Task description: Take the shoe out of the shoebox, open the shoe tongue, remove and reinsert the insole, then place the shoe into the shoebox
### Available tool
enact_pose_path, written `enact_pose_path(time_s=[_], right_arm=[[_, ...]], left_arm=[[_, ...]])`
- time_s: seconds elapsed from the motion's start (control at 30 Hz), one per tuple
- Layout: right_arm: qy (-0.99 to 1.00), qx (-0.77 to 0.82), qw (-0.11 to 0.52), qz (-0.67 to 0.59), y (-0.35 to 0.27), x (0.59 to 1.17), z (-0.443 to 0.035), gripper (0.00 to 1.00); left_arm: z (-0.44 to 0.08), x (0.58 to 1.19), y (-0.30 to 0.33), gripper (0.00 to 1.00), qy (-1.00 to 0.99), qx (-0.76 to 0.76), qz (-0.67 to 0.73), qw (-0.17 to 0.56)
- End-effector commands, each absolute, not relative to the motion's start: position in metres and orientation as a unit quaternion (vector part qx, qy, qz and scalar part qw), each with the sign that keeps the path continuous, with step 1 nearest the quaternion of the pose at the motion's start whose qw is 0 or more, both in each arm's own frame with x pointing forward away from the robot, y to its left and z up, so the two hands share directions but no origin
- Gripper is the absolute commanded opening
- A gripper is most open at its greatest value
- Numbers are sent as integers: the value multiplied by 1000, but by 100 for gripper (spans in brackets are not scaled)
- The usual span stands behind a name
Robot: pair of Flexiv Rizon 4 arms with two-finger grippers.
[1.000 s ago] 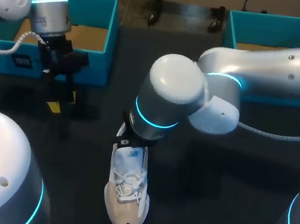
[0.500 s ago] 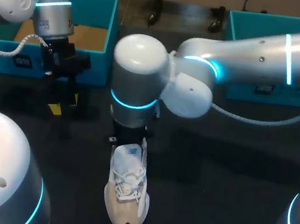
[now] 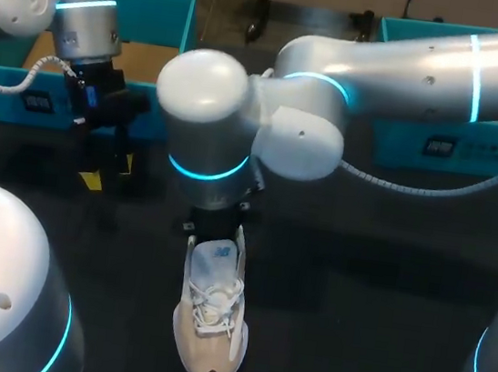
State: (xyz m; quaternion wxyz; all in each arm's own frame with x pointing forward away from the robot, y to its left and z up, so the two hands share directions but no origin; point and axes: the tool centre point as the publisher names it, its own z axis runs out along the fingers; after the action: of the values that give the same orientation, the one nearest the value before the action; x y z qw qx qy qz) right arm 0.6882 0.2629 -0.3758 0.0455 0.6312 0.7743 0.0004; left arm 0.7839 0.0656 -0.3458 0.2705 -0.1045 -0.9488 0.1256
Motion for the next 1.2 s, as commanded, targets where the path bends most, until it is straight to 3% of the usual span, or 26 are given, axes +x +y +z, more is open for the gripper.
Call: enact_pose_path(time_s=[0.03, 0.53, 0.63, 0.7, 0.77, 0.8, 0.83, 0.9, 0.97, 1.2], right_arm=[[771, 636, 22, 11, 247, 692, -359, 0], [765, 644, 4, 5, 261, 682, -343, 0], [766, 643, 5, 6, 263, 679, -344, 14], [768, 640, 9, 7, 265, 677, -343, 29], [770, 638, 11, 5, 266, 677, -343, 49], [771, 637, 11, 5, 266, 676, -343, 70], [771, 636, 10, 5, 266, 677, -344, 83], [773, 635, 10, 4, 267, 677, -345, 96], [774, 633, 9, 2, 267, 678, -346, 100], [772, 636, 2, -5, 267, 678, -346, 100]], left_arm=[[-346, 783, 66, 100, -948, -108, 128, 269], [-354, 782, 60, 100, -941, -135, 134, 279], [-355, 783, 60, 100, -941, -138, 133, 280], [-356, 783, 60, 100, -940, -140, 132, 281], [-356, 783, 59, 100, -940, -143, 131, 282], [-356, 784, 58, 100, -939, -144, 131, 282], [-356, 784, 58, 100, -939, -146, 131, 282], [-355, 784, 57, 100, -939, -148, 131, 281], [-356, 784, 57, 100, -939, -149, 131, 281], [-358, 788, 58, 100, -938, -150, 131, 284]])
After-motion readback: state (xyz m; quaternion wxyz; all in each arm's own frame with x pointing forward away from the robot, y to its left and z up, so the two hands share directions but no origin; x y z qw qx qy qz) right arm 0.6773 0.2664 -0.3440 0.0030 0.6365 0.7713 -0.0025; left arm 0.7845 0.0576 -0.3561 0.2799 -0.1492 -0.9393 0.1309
